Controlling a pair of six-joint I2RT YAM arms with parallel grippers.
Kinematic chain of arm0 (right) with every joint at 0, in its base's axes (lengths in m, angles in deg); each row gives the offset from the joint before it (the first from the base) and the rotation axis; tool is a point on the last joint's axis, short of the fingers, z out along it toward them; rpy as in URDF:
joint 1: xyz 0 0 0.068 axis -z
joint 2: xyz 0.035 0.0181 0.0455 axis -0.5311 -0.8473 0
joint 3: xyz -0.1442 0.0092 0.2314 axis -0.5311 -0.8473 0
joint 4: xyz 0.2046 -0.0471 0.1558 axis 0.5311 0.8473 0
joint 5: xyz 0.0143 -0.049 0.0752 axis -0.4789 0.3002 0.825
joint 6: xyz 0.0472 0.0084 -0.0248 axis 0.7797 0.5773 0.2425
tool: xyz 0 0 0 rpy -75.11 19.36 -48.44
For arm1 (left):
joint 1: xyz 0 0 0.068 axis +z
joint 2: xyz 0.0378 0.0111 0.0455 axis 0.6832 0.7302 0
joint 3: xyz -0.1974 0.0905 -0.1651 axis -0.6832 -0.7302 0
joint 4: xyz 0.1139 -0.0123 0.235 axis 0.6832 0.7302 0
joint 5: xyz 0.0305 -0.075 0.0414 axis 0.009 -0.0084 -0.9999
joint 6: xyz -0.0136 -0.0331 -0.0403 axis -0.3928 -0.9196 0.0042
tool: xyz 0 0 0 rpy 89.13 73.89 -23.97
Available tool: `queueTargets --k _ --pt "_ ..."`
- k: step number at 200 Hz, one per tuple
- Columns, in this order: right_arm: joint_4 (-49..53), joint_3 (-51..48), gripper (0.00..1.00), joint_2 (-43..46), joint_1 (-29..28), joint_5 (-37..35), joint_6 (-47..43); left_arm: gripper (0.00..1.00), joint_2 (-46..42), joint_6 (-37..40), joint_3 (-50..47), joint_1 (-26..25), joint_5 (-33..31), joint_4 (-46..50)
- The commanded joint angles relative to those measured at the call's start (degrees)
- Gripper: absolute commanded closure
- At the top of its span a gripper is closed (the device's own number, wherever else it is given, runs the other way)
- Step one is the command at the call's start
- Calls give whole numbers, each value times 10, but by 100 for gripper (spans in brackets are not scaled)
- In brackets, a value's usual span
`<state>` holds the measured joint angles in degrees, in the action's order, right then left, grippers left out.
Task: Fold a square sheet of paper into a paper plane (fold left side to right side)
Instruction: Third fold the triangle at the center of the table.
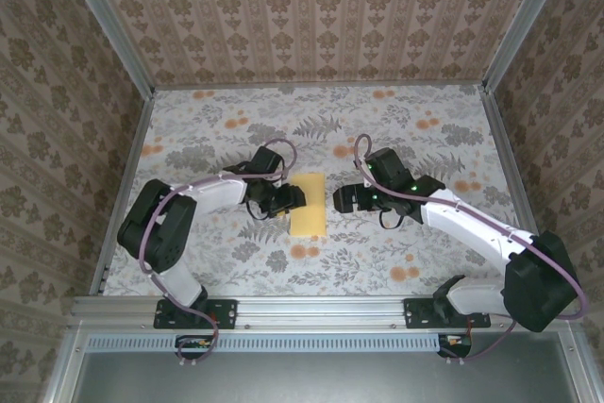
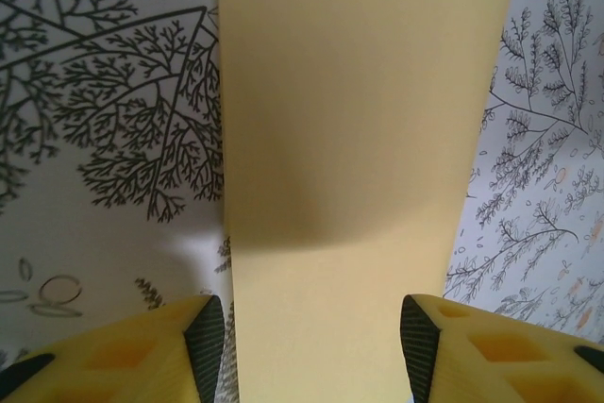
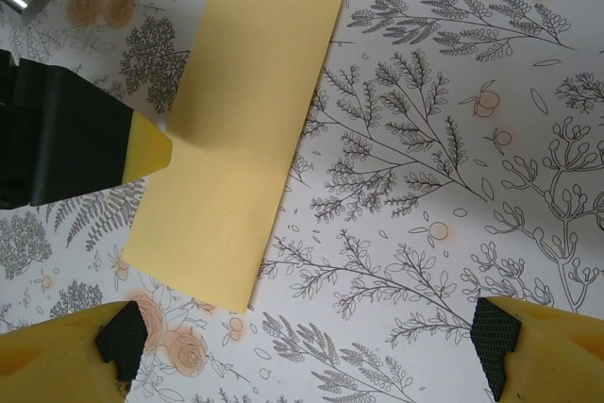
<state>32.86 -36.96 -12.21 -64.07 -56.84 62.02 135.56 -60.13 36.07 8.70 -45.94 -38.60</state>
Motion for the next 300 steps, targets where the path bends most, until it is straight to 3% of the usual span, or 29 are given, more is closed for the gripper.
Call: queueTargets --k 1,45,84,126,162,205,254,300 --pt "-10 -6 7 17 -7 -12 -12 45 11 -16 -6 2 17 -20" --pt "-26 -26 7 38 -21 -18 -28 53 13 -26 -14 -1 18 -30" --pt "-46 -63 7 67 -51 -48 -44 74 -1 -33 -15 -2 8 -19" --pt "-75 -97 7 84 -152 -153 -97 93 -21 -49 -20 -2 4 -19" --pt "-121 -101 5 36 -269 -267 -184 98 -33 -56 -21 -2 11 -19" --pt "-207 -74 8 -98 -344 -333 -268 100 -33 -72 -24 -2 26 -33" --pt "-283 -37 15 -219 -357 -369 -330 100 -33 -75 -25 -3 29 -34" --pt "-308 -21 28 -249 -348 -369 -329 100 -34 -74 -23 -3 27 -28"
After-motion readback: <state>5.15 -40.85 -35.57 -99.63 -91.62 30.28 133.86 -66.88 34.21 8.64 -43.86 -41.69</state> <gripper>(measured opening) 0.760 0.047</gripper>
